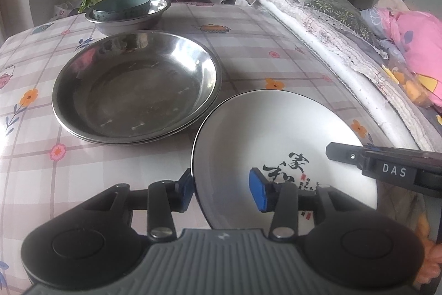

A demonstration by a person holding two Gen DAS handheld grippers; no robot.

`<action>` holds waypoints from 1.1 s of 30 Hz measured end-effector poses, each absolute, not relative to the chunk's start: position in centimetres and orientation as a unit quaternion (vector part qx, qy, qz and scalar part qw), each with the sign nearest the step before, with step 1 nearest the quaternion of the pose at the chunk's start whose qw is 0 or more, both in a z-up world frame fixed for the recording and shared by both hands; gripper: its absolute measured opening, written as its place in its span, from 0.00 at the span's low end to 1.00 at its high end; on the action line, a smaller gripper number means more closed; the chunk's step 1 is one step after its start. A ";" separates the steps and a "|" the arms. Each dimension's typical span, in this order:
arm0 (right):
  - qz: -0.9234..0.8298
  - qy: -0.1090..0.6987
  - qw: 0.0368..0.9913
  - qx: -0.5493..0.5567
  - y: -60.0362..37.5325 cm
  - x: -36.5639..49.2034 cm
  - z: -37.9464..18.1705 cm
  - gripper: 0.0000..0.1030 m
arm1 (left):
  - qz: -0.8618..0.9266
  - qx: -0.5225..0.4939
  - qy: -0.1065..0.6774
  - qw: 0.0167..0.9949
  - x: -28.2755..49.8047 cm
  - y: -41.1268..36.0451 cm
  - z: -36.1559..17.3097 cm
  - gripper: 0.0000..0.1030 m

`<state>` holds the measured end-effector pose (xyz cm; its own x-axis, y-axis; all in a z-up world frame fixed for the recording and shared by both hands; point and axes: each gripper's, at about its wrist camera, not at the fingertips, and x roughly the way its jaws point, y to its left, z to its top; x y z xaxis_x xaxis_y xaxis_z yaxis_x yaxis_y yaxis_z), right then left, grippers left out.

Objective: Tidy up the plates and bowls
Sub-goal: 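Lower the white plate onto the table and open both grippers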

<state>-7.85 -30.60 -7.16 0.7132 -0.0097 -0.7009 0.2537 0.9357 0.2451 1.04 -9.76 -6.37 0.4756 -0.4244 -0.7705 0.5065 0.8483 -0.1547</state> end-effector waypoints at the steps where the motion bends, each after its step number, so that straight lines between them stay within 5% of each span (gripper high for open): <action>1: -0.074 0.371 0.911 0.163 -30.7 -7.8 -7.1 0.22 | -0.271 0.048 0.435 0.858 1.0 -9.9 -6.4 0.42; 33: -0.078 0.360 0.920 0.133 -30.0 -6.0 -7.0 0.24 | -0.252 0.067 0.412 0.873 1.2 -9.5 -6.0 0.43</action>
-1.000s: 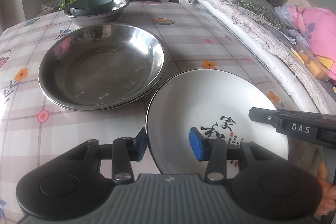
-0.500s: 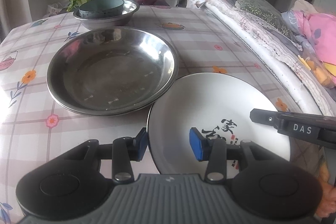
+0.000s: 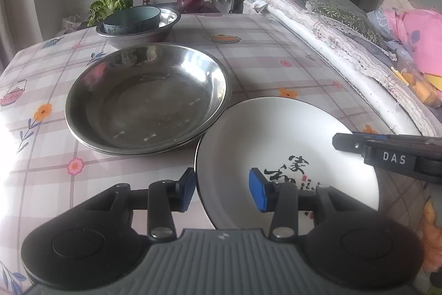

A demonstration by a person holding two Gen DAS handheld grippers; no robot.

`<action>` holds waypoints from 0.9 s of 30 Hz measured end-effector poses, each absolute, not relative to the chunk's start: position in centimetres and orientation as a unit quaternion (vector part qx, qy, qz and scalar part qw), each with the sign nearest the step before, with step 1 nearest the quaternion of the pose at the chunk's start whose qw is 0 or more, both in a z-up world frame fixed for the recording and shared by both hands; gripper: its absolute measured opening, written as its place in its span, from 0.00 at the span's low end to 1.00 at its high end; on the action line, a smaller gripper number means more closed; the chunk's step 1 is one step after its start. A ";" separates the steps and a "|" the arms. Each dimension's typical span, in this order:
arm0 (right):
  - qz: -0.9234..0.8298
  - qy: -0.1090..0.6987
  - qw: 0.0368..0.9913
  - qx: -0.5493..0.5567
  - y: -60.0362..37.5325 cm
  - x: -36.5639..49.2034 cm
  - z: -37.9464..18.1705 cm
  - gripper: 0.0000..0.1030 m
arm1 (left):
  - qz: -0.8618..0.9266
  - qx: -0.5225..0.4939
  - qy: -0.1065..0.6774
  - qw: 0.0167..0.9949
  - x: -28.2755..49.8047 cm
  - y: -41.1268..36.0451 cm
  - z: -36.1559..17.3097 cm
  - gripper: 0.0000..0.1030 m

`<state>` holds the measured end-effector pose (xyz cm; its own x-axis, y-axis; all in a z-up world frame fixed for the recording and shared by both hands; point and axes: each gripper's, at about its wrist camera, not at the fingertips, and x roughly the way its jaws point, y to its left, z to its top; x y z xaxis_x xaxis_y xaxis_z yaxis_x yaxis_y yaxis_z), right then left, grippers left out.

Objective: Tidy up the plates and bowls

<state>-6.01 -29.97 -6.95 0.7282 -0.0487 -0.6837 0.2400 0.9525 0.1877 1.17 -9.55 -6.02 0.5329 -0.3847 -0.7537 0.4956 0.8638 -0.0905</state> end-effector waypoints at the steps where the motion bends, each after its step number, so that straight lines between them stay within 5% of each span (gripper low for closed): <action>1: -0.083 0.359 0.921 0.128 -30.0 -6.1 -6.8 0.27 | -0.253 0.065 0.415 0.872 1.2 -9.5 -6.1 0.45; 6: -0.087 0.368 0.912 0.156 -31.2 -6.4 -7.3 0.47 | -0.256 0.040 0.429 0.865 1.4 -8.6 -6.6 0.67; 8: -0.084 0.372 0.907 0.180 -31.7 -6.7 -7.7 0.52 | -0.260 0.022 0.435 0.862 1.6 -8.2 -6.7 0.84; 13: -0.065 0.367 0.903 0.215 -32.0 -6.9 -8.0 0.76 | -0.269 -0.009 0.449 0.852 2.1 -7.5 -7.4 0.98; 19: -0.045 0.367 0.902 0.223 -31.7 -6.6 -8.2 0.98 | -0.276 -0.005 0.443 0.853 2.0 -7.5 -7.6 1.00; 27: -0.046 0.364 0.903 0.225 -31.5 -6.6 -8.3 0.99 | -0.289 0.040 0.426 0.856 1.0 -8.0 -7.9 1.00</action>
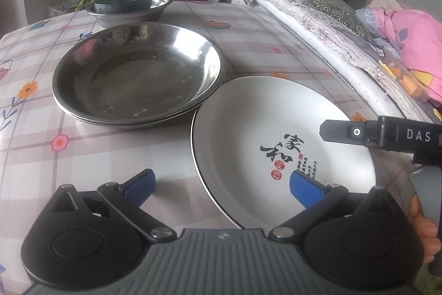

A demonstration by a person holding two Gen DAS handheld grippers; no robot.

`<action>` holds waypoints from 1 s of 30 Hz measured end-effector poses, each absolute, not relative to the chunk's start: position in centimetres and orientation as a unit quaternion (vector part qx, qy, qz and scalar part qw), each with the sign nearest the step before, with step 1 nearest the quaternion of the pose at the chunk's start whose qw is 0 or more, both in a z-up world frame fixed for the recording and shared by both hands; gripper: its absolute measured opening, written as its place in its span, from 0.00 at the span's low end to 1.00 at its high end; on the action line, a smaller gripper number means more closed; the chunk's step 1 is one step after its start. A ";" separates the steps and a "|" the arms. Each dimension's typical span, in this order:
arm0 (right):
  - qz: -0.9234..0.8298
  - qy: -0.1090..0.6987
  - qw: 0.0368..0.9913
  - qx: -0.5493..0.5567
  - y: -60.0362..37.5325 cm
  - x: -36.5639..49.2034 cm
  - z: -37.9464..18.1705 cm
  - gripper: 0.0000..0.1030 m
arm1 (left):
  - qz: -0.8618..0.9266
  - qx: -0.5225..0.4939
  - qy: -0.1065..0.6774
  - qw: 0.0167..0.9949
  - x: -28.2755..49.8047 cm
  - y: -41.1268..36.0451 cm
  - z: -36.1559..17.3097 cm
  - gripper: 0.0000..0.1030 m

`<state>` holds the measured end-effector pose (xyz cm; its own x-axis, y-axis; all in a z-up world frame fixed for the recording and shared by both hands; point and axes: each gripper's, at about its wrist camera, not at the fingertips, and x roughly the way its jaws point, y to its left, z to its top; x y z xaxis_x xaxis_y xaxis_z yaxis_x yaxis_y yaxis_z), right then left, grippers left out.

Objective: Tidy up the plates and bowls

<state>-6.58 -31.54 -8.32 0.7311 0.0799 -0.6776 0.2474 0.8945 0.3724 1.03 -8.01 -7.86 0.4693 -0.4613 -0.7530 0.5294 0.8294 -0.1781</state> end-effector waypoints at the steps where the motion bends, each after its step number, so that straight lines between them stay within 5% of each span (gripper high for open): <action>1: -0.047 0.360 0.904 0.226 -31.5 -6.7 -8.4 0.99 | -0.290 0.035 0.427 0.856 1.1 -7.9 -7.8 1.00; 30: -0.045 0.368 0.901 0.227 -31.5 -6.6 -8.3 0.99 | -0.302 0.010 0.443 0.844 1.7 -7.2 -7.6 1.00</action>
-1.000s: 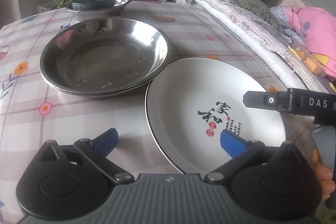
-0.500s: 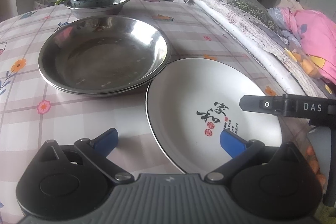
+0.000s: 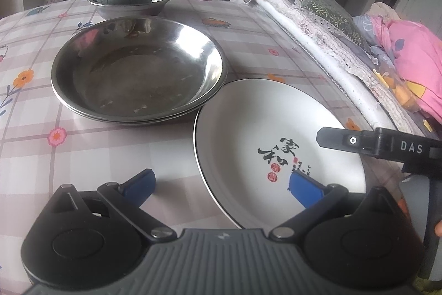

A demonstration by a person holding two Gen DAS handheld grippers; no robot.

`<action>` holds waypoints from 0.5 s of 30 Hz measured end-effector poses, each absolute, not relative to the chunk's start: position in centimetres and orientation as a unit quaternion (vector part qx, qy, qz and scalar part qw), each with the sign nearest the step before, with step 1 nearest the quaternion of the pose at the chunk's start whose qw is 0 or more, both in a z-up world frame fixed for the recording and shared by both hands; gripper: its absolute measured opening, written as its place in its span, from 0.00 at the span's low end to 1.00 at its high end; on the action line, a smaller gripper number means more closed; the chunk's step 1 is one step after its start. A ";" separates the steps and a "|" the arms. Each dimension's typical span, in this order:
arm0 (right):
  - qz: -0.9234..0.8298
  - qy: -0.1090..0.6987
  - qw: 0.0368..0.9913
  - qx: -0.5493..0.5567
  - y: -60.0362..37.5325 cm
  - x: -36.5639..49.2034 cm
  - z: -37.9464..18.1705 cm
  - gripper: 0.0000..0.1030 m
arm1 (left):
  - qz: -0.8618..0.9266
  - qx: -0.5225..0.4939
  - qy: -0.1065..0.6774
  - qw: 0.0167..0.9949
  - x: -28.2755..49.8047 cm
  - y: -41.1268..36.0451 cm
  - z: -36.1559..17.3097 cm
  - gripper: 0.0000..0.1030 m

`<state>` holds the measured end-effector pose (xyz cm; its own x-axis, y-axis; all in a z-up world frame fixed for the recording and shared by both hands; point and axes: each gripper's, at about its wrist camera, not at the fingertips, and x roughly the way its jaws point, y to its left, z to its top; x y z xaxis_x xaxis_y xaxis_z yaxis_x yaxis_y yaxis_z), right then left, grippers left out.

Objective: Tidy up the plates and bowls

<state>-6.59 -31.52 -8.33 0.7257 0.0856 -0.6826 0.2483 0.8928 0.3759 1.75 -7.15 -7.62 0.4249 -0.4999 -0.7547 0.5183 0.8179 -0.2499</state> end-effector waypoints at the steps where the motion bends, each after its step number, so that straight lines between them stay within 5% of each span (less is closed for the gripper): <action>1: -0.044 0.366 0.900 0.231 -31.6 -6.6 -8.3 0.99 | -0.301 0.013 0.444 0.844 1.7 -7.2 -7.6 1.00; 15: -0.043 0.366 0.900 0.234 -31.7 -6.7 -8.3 0.99 | -0.307 -0.007 0.451 0.838 2.2 -6.7 -7.5 1.00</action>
<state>-6.65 -31.75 -8.35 0.7281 0.0942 -0.6790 0.2486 0.8868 0.3896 2.19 -6.66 -7.45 0.4052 -0.5200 -0.7519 0.5078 0.8119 -0.2879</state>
